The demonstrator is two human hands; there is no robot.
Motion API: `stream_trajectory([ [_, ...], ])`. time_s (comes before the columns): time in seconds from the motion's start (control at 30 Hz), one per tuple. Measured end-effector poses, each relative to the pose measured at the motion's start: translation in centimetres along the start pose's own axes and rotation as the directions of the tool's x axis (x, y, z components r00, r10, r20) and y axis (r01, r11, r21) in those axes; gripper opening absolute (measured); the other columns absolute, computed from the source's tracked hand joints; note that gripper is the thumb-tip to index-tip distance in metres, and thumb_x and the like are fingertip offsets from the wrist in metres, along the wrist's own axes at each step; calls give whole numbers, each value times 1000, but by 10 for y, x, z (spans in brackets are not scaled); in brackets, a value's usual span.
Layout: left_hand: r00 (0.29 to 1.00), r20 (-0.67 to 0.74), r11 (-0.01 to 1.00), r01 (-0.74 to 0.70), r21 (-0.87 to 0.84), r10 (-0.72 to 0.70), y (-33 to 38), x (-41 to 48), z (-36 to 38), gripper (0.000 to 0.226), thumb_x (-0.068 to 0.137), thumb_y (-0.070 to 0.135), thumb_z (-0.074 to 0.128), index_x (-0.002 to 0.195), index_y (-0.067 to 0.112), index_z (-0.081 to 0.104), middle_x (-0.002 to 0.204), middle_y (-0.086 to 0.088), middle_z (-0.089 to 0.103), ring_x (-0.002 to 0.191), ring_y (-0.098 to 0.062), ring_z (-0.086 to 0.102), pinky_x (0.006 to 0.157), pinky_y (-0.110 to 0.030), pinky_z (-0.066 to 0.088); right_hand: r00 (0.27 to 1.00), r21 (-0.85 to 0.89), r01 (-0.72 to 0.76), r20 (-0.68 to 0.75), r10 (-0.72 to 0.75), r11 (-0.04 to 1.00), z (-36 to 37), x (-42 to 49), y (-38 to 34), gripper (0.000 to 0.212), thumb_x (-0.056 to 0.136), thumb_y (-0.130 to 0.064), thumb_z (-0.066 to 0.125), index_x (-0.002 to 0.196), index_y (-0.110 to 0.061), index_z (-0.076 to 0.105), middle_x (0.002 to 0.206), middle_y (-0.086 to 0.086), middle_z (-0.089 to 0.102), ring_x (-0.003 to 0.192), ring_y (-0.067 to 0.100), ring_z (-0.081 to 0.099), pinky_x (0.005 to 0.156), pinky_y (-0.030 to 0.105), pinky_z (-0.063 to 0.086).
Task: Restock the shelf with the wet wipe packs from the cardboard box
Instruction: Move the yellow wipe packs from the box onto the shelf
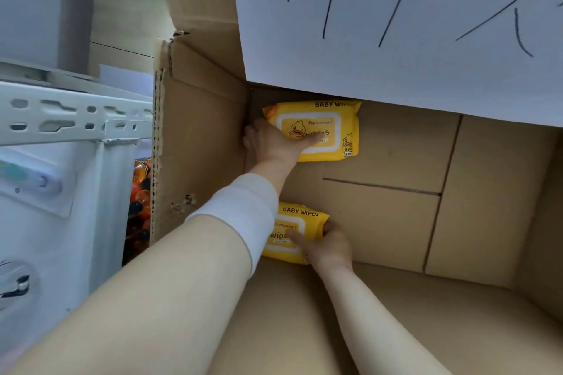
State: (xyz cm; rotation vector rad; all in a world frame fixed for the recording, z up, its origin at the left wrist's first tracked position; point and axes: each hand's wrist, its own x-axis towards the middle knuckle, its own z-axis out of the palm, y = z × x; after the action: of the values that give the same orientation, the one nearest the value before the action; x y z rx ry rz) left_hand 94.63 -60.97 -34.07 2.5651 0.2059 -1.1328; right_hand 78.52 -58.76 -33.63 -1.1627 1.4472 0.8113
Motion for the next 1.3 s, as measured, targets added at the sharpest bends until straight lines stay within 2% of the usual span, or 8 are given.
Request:
stream_trajectory([
  [0.1,997,67,988,-20,-152,31,3,-1,-3,91,58,41,85,129,9,40,129,-5,53,122,-20,50,89,-21,39,997,21,31,74,-32,999,-6,-5,0,39,73,-40,75,103,-17,66,109,5,69,103,24,64,88,31,51],
  [0.27,994,71,972,-63,-226,81,7,-12,-12,92,61,35,85,133,9,34,130,-6,51,122,-21,50,96,-27,41,983,50,102,148,-109,994,-6,-15,-4,24,77,-37,73,71,-29,52,108,4,69,99,22,64,88,34,52],
  [0.43,977,149,946,-103,-307,154,-1,-21,-25,65,67,28,82,123,16,51,121,-2,61,112,-17,57,94,-26,45,960,194,202,154,-233,960,-12,-21,-1,25,79,-29,72,100,-24,59,103,1,68,94,17,64,79,26,50],
  [0.67,960,181,878,-107,-467,214,-17,-67,-59,40,75,26,77,112,20,61,110,2,67,100,-13,64,89,-30,53,962,339,265,-28,-272,903,-58,-56,16,12,83,-23,68,90,-30,60,101,0,68,101,22,65,93,41,52],
  [0.83,947,158,811,-145,-567,280,-30,-131,-107,24,87,26,64,109,22,57,97,9,63,84,-1,62,68,-10,51,954,441,279,-26,-298,853,-110,-112,30,39,80,-21,70,117,-15,58,110,8,68,91,21,67,74,34,59],
  [1.03,952,-67,658,-256,-708,298,-61,-254,-176,61,80,53,60,124,12,55,112,-1,65,104,-16,64,90,-32,51,890,430,404,20,-455,808,-142,-203,63,97,24,-55,89,110,-18,62,106,2,70,93,17,68,78,29,58],
  [1.17,931,-221,499,-346,-795,292,-107,-352,-212,30,93,32,53,117,17,56,97,5,67,82,-3,68,67,-21,56,828,306,499,108,-550,811,-145,-278,94,58,74,-28,74,125,-9,55,100,-2,67,90,14,65,74,26,57],
  [1.3,891,-356,367,-443,-818,283,-160,-463,-259,27,89,26,59,116,18,60,104,0,69,96,-16,69,77,-34,58,776,220,579,148,-614,785,-133,-369,120,35,85,-19,64,118,-11,57,94,-4,66,76,5,66,56,11,54],
])
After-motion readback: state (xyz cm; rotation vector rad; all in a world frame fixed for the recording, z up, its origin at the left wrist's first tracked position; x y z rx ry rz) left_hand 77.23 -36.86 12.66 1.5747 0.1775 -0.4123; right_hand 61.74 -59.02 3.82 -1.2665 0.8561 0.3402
